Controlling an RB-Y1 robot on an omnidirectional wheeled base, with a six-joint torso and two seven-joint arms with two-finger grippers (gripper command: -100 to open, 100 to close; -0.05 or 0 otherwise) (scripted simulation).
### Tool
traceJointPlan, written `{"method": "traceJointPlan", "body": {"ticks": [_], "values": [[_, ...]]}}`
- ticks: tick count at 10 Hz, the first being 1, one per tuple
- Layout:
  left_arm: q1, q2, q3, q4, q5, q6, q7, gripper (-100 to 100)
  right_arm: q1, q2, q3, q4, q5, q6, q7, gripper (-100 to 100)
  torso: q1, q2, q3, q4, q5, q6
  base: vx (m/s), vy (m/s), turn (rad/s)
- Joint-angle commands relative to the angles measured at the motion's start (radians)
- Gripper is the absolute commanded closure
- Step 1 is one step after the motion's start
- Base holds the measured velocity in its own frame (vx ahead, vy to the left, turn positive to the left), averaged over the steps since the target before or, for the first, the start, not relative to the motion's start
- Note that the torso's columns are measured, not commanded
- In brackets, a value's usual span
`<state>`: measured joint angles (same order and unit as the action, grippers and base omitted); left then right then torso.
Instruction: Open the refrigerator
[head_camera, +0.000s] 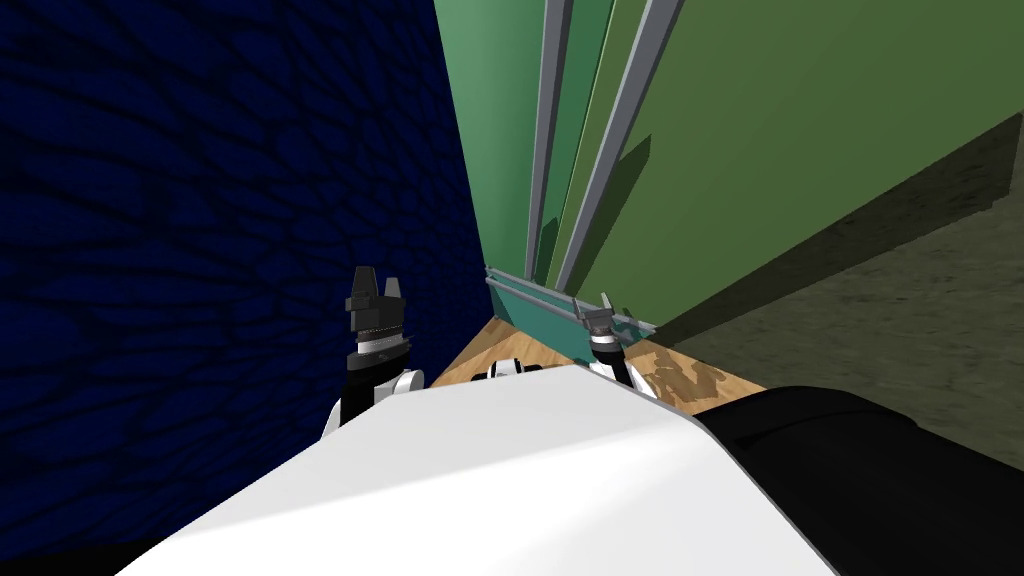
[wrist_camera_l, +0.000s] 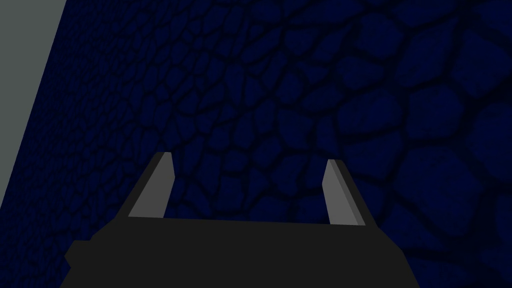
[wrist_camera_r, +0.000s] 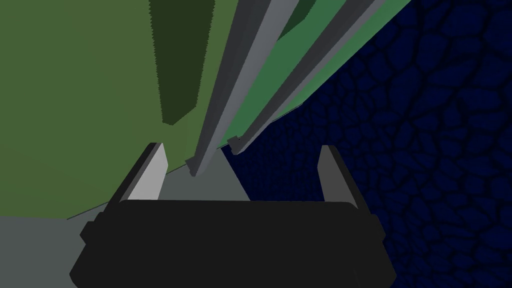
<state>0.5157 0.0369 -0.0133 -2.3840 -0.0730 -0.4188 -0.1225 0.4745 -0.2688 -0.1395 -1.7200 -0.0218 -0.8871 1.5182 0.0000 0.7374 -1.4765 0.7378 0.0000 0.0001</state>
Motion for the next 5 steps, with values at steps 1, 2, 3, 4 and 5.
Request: {"method": "traceJointPlan", "body": {"ticks": [1, 2, 3, 4, 5], "values": [[0.000, 0.000, 0.000, 0.000, 0.000, 0.000, 0.000, 0, 0.005, 0.003, -0.011, 0.029, -0.001, -0.020, 0.077, -100, 0.000, -0.001, 0.000, 0.000, 0.000, 0.000, 0.073, 0.006, 0.045], [0.000, 0.000, 0.000, 0.000, 0.000, 0.000, 0.000, 0, 0.005, 0.003, -0.011, 0.029, -0.001, -0.020, 0.093, -100, 0.000, 0.000, 0.000, 0.000, 0.000, 0.000, 0.032, 0.000, -0.006], [0.000, 0.000, 0.000, 0.000, 0.000, 0.000, 0.000, 0, 0.010, 0.008, -0.019, 0.054, -0.002, -0.035, 0.128, -100, 0.000, 0.003, 0.002, 0.001, 0.000, 0.000, 0.052, 0.006, 0.074], [0.000, 0.000, 0.000, 0.000, 0.000, 0.000, 0.000, 0, 0.010, 0.008, -0.019, 0.054, -0.002, -0.035, 0.155, -100, 0.000, 0.001, 0.001, 0.001, 0.000, 0.000, 0.063, 0.004, 0.061], [0.000, 0.000, 0.000, 0.000, 0.000, 0.000, 0.000, 0, 0.016, 0.013, -0.027, 0.078, -0.003, -0.051, 0.184, -100, 0.000, 0.000, 0.000, 0.000, 0.000, 0.000, 0.086, -0.001, 0.075]]}}
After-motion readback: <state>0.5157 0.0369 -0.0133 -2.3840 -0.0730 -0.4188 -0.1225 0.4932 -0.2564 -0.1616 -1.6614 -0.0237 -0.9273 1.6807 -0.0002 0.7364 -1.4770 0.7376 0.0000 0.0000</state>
